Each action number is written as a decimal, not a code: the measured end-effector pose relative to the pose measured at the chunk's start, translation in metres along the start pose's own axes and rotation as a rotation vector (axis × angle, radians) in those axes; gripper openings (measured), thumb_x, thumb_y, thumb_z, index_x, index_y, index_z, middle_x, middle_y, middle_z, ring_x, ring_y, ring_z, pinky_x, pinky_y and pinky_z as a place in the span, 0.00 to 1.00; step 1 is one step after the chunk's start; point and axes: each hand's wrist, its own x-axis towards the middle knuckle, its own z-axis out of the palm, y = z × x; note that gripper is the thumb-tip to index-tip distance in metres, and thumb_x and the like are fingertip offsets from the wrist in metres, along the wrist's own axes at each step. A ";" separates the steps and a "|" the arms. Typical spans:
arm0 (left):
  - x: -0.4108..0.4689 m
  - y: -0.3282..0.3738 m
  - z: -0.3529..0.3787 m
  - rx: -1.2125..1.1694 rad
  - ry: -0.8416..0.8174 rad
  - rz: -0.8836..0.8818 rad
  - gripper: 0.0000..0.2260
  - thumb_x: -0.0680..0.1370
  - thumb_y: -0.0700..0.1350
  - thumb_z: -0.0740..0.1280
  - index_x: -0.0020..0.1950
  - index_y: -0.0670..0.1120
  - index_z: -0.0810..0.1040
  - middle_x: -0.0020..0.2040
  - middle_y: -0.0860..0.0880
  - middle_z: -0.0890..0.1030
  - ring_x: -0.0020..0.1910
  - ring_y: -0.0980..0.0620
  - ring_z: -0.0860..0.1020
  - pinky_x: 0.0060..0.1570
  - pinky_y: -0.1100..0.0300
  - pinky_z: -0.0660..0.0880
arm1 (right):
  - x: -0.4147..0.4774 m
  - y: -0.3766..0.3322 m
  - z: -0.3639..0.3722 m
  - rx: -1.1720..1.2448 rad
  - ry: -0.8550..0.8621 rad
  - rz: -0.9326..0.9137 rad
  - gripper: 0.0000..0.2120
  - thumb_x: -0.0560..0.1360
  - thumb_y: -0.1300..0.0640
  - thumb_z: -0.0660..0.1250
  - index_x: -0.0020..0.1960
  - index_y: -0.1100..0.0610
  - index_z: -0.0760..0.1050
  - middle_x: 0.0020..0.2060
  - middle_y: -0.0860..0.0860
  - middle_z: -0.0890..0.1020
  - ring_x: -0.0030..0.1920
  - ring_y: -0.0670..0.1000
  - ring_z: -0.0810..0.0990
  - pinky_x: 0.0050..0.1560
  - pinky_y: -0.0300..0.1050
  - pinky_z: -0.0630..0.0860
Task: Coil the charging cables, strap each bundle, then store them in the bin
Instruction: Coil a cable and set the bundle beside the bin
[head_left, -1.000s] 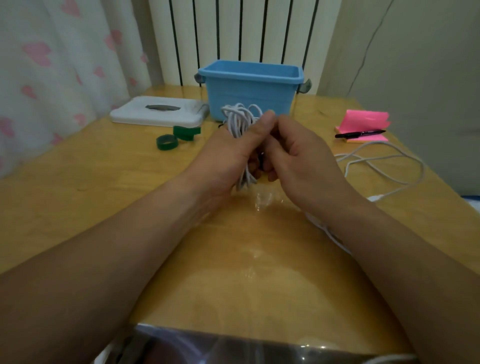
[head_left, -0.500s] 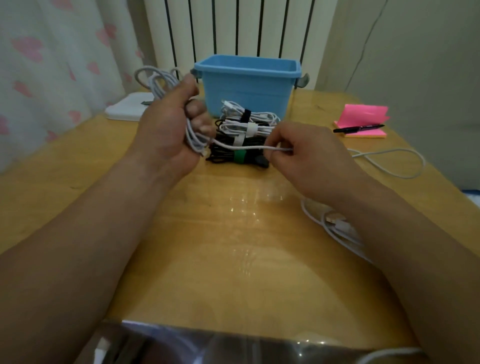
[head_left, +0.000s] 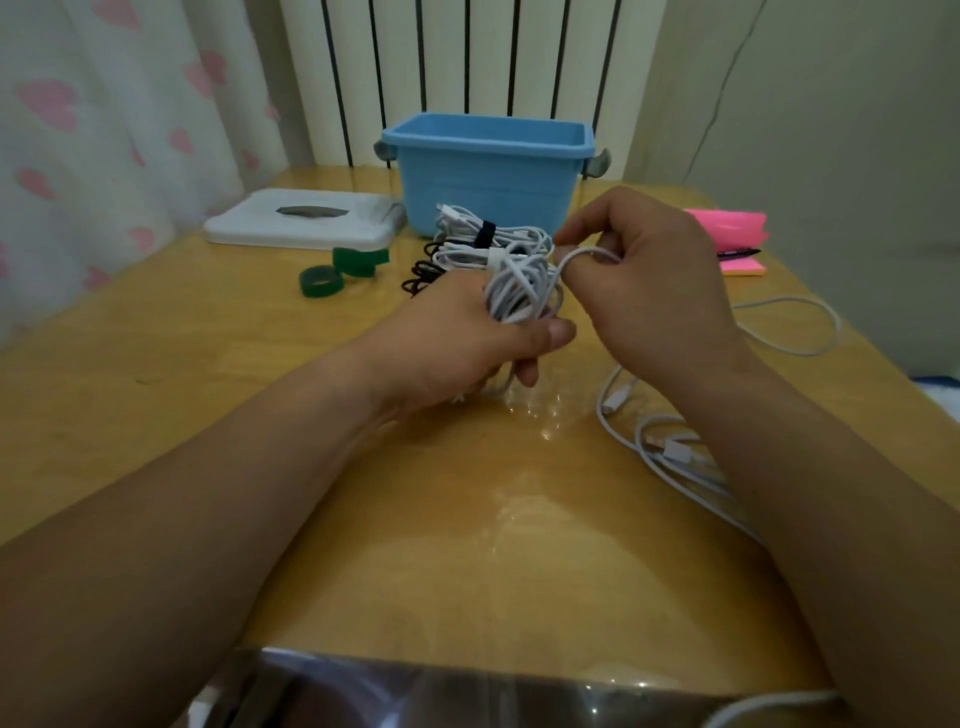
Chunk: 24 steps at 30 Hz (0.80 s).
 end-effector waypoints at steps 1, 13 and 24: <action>0.001 -0.001 0.000 0.019 0.019 0.007 0.10 0.83 0.54 0.72 0.52 0.47 0.84 0.38 0.49 0.86 0.33 0.52 0.77 0.34 0.59 0.77 | 0.000 0.000 0.000 0.002 0.001 -0.006 0.07 0.75 0.58 0.70 0.50 0.47 0.81 0.33 0.43 0.76 0.34 0.42 0.74 0.34 0.35 0.65; 0.015 -0.014 -0.018 -0.728 0.323 0.035 0.15 0.85 0.53 0.69 0.42 0.50 0.72 0.28 0.51 0.66 0.27 0.52 0.68 0.33 0.57 0.72 | -0.003 -0.006 0.004 0.129 -0.130 0.060 0.08 0.86 0.52 0.63 0.54 0.52 0.79 0.39 0.48 0.83 0.40 0.48 0.80 0.43 0.53 0.79; 0.021 -0.010 0.000 -0.653 0.436 0.050 0.08 0.85 0.47 0.70 0.53 0.42 0.80 0.43 0.39 0.81 0.42 0.43 0.84 0.44 0.49 0.81 | -0.022 -0.024 0.033 0.075 -0.424 -0.108 0.12 0.84 0.54 0.66 0.45 0.42 0.70 0.38 0.39 0.77 0.39 0.37 0.76 0.39 0.33 0.68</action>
